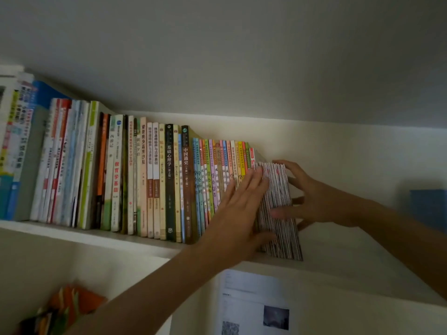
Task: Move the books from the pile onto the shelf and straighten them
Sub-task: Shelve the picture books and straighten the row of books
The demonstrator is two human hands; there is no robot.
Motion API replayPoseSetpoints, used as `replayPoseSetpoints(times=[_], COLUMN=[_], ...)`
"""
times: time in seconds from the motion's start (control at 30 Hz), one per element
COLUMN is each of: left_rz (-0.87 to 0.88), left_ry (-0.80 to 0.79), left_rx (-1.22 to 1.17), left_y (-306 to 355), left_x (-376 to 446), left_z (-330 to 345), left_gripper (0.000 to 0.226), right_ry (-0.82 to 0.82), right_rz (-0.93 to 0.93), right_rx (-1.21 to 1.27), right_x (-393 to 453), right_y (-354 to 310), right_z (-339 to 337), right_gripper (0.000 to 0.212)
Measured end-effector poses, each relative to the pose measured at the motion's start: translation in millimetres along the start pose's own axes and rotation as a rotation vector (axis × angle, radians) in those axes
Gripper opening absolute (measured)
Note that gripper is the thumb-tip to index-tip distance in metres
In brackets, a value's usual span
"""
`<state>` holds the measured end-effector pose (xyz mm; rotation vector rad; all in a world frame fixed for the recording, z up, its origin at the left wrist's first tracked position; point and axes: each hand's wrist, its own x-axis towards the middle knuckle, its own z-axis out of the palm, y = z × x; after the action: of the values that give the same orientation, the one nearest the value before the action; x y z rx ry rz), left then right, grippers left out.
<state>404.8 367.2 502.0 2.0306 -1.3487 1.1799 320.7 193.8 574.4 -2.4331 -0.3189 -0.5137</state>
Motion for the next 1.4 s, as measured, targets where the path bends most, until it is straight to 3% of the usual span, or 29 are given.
replayPoseSetpoints(times=[0.13,0.23,0.37,0.57,0.7,0.8,0.9,1.0,1.07,1.17,1.3,1.4], left_rz=[-0.124,-0.174,-0.193,-0.146,-0.199,-0.257,-0.356,-0.382,-0.405,-0.431,-0.317,-0.319], left_ry=[0.078,0.192,0.139,0.121,0.085,0.22,0.336,0.26,0.218,0.22,0.255,0.268], left_rx=[-0.133,-0.22,-0.303,-0.239,-0.285,-0.354,-0.423,-0.46,-0.49,-0.389,-0.017,0.013], left_y=[1,-2,-8,-11,-5,2,5,8,12,18,35,40], left_x=[1,14,36,45,42,36,32,28,26,27,27,29], left_z=[-2,-11,-32,-34,-38,-27,-18,-14,-13,-12,-3,-1], left_gripper=[0.106,0.095,0.09,0.077,0.079,0.078,0.054,0.018,0.007,0.007,0.018,0.016], right_ry=[0.046,0.089,0.1,0.049,0.022,0.041,0.037,0.081,0.128,0.186,0.253,0.318], right_rz=[-0.025,-0.042,-0.055,-0.069,-0.071,-0.053,-0.042,-0.061,-0.057,-0.076,-0.134,-0.178], right_rx=[-0.064,-0.093,-0.102,-0.13,-0.141,-0.143,-0.132,-0.179,-0.144,-0.127,-0.178,-0.234], right_x=[5,13,19,22,20,20,19,15,13,12,14,14], right_y=[-13,-16,-10,-4,-10,-13,-12,-15,-14,-9,-8,-6], right_z=[-3,-7,-10,-17,-14,-14,-14,-14,-14,-10,-3,-1], right_gripper=[0.092,0.079,0.069,0.065,0.075,0.072,0.067,0.06,0.055,0.049,0.048,0.046])
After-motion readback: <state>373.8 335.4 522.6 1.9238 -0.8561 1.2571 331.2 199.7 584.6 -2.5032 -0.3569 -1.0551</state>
